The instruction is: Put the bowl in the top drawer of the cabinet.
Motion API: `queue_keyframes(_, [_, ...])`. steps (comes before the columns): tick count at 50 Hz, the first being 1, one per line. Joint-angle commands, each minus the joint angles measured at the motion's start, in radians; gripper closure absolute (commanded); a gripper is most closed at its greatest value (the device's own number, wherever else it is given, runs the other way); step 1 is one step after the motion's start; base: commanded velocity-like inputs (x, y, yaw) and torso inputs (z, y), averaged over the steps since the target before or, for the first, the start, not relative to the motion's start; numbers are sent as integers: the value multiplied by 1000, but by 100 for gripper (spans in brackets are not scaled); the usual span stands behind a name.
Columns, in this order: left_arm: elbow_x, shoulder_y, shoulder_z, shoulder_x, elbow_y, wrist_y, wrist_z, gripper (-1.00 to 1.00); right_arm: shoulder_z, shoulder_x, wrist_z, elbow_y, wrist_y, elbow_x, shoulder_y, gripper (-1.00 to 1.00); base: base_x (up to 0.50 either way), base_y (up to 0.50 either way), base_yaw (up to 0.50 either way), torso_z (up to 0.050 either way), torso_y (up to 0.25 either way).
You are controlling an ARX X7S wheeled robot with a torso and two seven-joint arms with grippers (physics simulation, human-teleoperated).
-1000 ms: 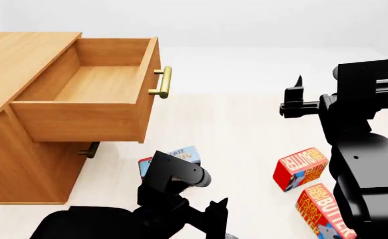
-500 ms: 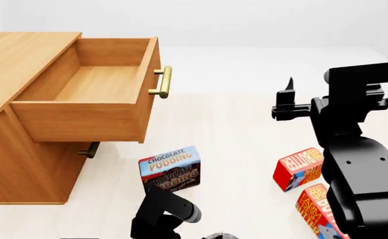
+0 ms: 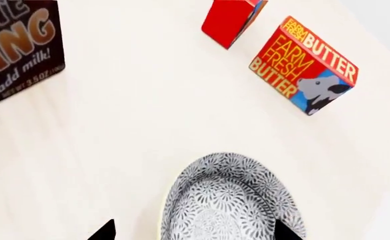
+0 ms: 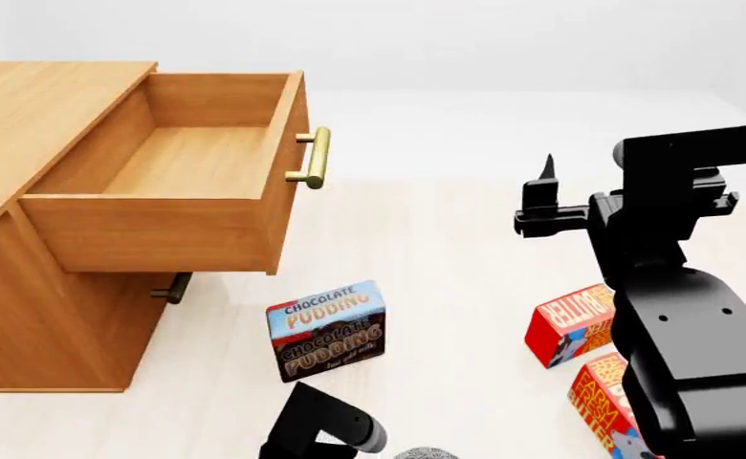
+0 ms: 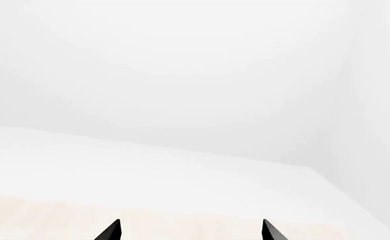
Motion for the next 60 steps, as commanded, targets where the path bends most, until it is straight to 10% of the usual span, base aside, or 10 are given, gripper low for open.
queue_keyframes(1, [51, -11, 20, 29, -79, 19, 28, -100, -1, 1, 0, 4, -16, 4, -17, -100, 0, 0, 0, 0, 0])
queue_keyframes(50, [217, -58, 182, 186, -497, 73, 212, -100, -7, -5, 8, 1, -38, 27, -41, -100, 1, -1, -2, 0, 0])
queue_keyframes(51, [219, -57, 184, 186, -497, 76, 216, 100, -7, -5, 8, 1, -38, 27, -41, -100, 13, -7, -9, 0, 0])
queue_keyframes(60, [221, -36, 171, 168, -428, 118, 224, 100, -5, -3, 11, -1, -37, 30, -44, -100, 4, -5, -7, 0, 0])
